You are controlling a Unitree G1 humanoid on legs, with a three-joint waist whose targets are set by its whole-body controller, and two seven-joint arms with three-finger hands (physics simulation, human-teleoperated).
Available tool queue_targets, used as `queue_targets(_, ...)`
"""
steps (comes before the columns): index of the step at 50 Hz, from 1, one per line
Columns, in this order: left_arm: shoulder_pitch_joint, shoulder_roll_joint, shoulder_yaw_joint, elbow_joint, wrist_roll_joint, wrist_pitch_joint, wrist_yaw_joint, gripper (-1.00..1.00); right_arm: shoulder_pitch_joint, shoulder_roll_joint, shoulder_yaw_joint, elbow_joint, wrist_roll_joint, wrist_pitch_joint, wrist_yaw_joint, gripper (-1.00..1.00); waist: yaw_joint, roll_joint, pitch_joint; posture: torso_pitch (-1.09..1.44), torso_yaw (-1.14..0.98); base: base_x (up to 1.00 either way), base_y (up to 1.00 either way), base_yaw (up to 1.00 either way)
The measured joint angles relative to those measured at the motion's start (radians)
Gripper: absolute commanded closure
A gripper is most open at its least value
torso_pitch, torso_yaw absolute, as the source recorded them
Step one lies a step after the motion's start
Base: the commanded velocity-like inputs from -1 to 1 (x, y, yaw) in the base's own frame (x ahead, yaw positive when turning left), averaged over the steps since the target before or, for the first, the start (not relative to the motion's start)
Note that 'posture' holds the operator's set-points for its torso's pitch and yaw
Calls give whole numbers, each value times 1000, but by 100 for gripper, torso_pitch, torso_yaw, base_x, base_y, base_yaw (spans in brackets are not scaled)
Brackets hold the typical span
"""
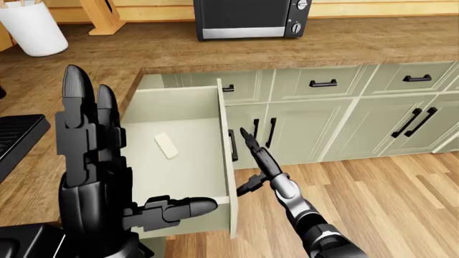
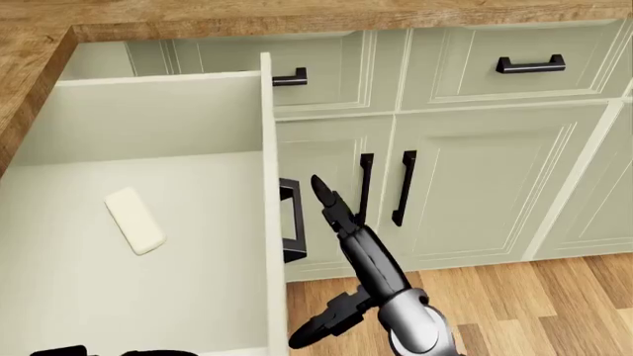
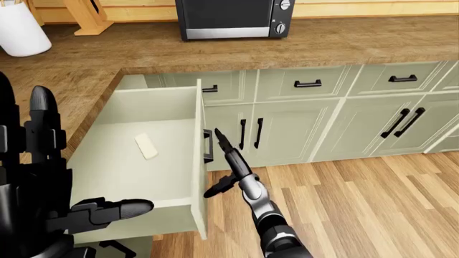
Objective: Close the right drawer.
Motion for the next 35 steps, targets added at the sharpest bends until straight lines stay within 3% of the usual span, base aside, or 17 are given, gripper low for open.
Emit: queue_targets(35, -1, 1, -2, 4, -1, -1, -1, -100, -51, 83, 40, 103, -115, -26, -30, -100, -4, 5, -4, 0, 0, 0, 0, 0)
